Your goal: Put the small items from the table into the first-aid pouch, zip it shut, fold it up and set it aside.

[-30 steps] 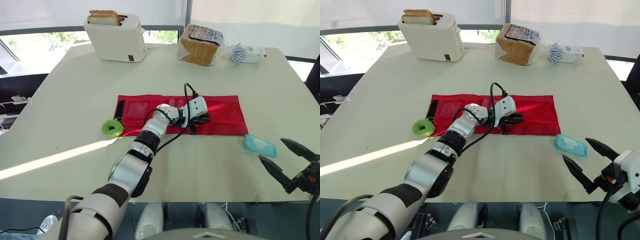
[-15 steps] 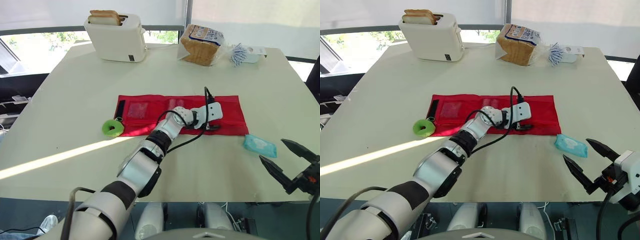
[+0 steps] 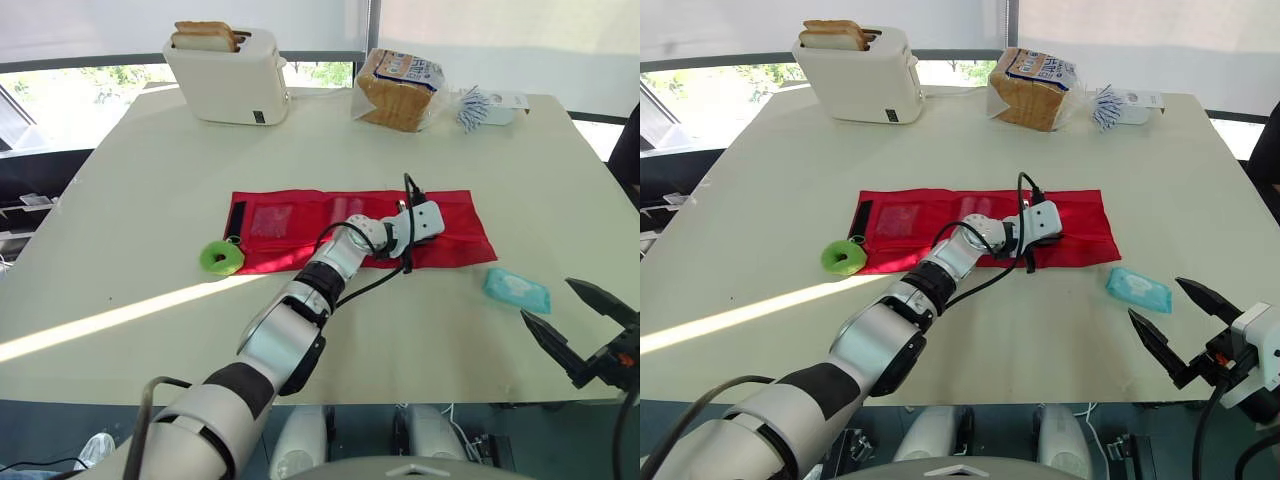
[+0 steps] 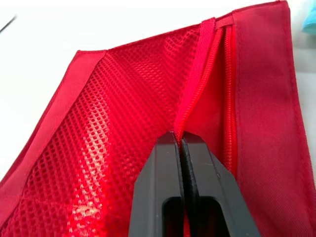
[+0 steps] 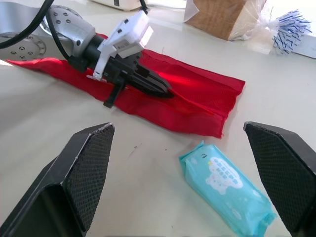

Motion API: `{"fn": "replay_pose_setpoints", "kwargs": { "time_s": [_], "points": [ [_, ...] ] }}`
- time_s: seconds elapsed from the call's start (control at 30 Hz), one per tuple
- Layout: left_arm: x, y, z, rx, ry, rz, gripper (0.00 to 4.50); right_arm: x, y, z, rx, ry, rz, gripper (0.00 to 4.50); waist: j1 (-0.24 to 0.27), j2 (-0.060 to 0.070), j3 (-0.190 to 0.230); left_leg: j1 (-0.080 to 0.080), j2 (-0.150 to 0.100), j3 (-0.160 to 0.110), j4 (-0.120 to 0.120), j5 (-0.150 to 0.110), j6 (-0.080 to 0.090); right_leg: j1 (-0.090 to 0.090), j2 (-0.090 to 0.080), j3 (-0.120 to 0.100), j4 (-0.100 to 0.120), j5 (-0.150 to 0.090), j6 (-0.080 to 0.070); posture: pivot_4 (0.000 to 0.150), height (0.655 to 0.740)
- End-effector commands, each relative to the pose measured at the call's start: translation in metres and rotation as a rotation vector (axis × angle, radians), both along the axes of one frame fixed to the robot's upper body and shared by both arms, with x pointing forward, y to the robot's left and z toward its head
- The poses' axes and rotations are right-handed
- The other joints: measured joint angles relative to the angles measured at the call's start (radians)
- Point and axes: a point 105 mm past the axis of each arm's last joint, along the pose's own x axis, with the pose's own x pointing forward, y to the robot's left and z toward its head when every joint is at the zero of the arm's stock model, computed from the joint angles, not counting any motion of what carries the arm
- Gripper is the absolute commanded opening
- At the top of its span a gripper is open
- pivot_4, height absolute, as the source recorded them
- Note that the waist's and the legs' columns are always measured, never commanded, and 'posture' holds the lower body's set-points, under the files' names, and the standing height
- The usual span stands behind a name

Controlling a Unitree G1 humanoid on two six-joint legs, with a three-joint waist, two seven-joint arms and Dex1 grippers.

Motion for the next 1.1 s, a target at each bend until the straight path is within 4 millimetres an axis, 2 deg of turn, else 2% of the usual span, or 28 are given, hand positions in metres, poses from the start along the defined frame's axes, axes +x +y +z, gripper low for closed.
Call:
{"fn": "replay_pose_setpoints", "kwargs": {
  "time_s": [0.03,0.13,0.27,0.33,0.43,0.63,0.8,1.1],
  "points": [
    [-0.005,0.010,0.015,-0.060,0.014,-0.017,0.09,-0.002,0.004,0.008,-0.017,-0.041,0.012,4.50,0.000,0.000,0.000,0.000,0.000,0.000,0.000,0.000,0.000,0.000,0.000,0.000,0.000,0.000,0.000,0.150,0.7400],
    [-0.019,0.014,0.017,-0.072,0.029,-0.046,0.09,-0.001,0.003,0.006,-0.019,-0.035,0.012,4.50,0.003,0.000,0.000,0.000,0.000,0.000,0.000,0.000,0.000,0.000,0.000,0.001,0.000,0.000,0.000,0.150,0.7400],
    [-0.053,0.016,0.018,-0.075,0.069,-0.119,0.09,-0.001,-0.001,-0.001,-0.072,-0.005,-0.010,4.50,0.004,0.001,0.000,0.000,0.001,0.001,0.000,0.001,-0.001,0.000,0.000,0.001,0.000,0.000,0.000,0.150,0.7400],
    [-0.060,0.018,0.018,-0.076,0.078,-0.118,0.09,-0.001,-0.004,-0.003,-0.086,0.010,-0.010,4.50,0.006,0.001,-0.001,0.000,0.001,0.001,0.000,0.002,-0.003,0.000,0.000,0.001,0.000,0.000,0.000,0.150,0.7400],
    [-0.063,0.019,0.019,-0.076,0.085,-0.101,0.09,-0.002,-0.010,-0.004,-0.109,0.032,-0.001,4.50,0.007,0.001,-0.001,0.000,0.000,0.000,0.001,0.001,-0.002,0.000,0.000,0.002,0.000,0.000,0.000,0.150,0.7400],
    [-0.056,0.015,0.025,-0.115,0.078,-0.072,0.09,0.008,-0.042,-0.013,-0.213,0.102,0.031,4.50,0.005,0.002,-0.001,0.001,-0.001,0.001,0.001,0.000,0.000,0.000,0.000,0.002,0.000,0.000,0.000,0.150,0.7400],
    [-0.061,0.005,0.026,-0.139,0.097,-0.137,0.09,0.035,-0.059,-0.024,-0.275,0.178,0.133,4.50,0.004,0.002,-0.001,0.001,-0.001,0.001,0.001,0.000,0.000,0.000,0.001,0.003,0.000,0.000,0.000,0.150,0.7400],
    [-0.065,-0.004,0.027,-0.180,0.127,-0.223,0.09,0.074,-0.063,-0.048,-0.392,0.273,0.297,4.50,0.008,0.003,-0.002,0.000,-0.001,0.001,0.001,0.002,-0.004,0.001,0.001,0.003,0.000,0.000,0.000,0.150,0.7400]
  ]
}}
